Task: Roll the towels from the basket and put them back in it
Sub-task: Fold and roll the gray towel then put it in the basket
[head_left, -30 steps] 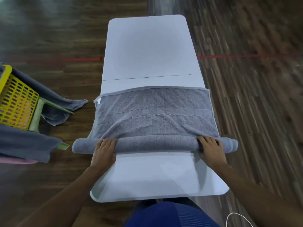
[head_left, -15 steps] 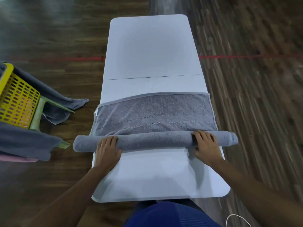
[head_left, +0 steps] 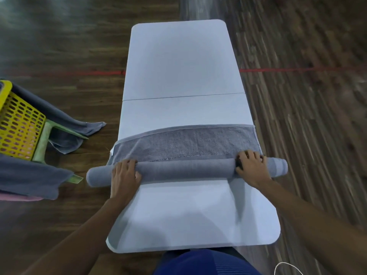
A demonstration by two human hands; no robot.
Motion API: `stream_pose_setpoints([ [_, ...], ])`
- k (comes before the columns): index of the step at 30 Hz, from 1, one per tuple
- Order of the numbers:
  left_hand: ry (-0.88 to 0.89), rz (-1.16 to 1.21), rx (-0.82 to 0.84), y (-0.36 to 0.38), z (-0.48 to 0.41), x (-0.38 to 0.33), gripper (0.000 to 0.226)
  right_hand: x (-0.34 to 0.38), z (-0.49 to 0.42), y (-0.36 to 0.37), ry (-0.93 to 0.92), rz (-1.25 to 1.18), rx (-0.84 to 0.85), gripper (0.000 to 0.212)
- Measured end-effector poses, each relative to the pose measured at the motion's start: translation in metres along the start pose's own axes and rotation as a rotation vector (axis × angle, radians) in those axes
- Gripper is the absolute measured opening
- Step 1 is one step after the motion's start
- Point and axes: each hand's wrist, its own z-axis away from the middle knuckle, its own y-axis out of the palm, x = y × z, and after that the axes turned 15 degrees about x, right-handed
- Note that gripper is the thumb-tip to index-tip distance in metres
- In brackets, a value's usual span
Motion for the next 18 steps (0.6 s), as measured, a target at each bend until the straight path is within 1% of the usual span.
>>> stream_pose_setpoints([
  [1,0.017,-0.014,-0.045,0.001,0.000,-0.004,0.034,0.002,0.000,0.002,-0.024,-0.013,-0.091,0.027],
  [2,0.045,-0.017,-0.065,0.001,0.001,-0.007,0.034,0.004,0.001,0.003,-0.057,-0.036,-0.155,0.031],
  [3,0.071,-0.015,-0.071,0.003,0.002,-0.010,0.035,0.005,0.003,0.004,-0.090,-0.063,-0.157,0.036],
  [4,0.081,-0.020,-0.050,0.006,0.004,-0.010,0.037,0.007,0.005,0.004,-0.116,-0.076,-0.156,0.037],
  [6,0.076,-0.091,0.056,0.012,0.005,-0.007,0.055,0.006,0.009,0.009,-0.154,-0.082,-0.143,0.035],
  [7,0.067,-0.134,0.112,0.014,0.006,-0.005,0.064,0.005,0.011,0.011,-0.161,-0.073,-0.115,0.045],
  [8,0.057,-0.163,0.150,0.016,0.005,-0.005,0.067,0.004,0.012,0.013,-0.170,-0.070,-0.077,0.057],
  [9,0.044,-0.171,0.172,0.016,0.003,-0.006,0.066,0.002,0.011,0.015,-0.178,-0.072,-0.052,0.065],
  [10,0.032,-0.158,0.175,0.014,0.001,-0.008,0.062,0.001,0.010,0.017,-0.180,-0.070,-0.042,0.066],
  [13,0.039,-0.082,0.138,0.007,-0.007,-0.012,0.045,0.000,0.003,0.011,-0.160,-0.083,-0.031,0.048],
  [15,0.058,-0.107,0.161,-0.001,-0.010,-0.009,0.032,0.001,0.000,-0.002,-0.148,-0.093,0.069,0.039],
  [16,0.059,-0.098,0.216,-0.005,-0.014,-0.006,0.027,0.000,-0.002,-0.009,-0.141,-0.112,0.160,0.034],
  [18,0.012,0.001,0.400,-0.016,-0.023,-0.003,0.031,-0.002,-0.007,-0.021,-0.124,-0.170,0.378,0.032],
])
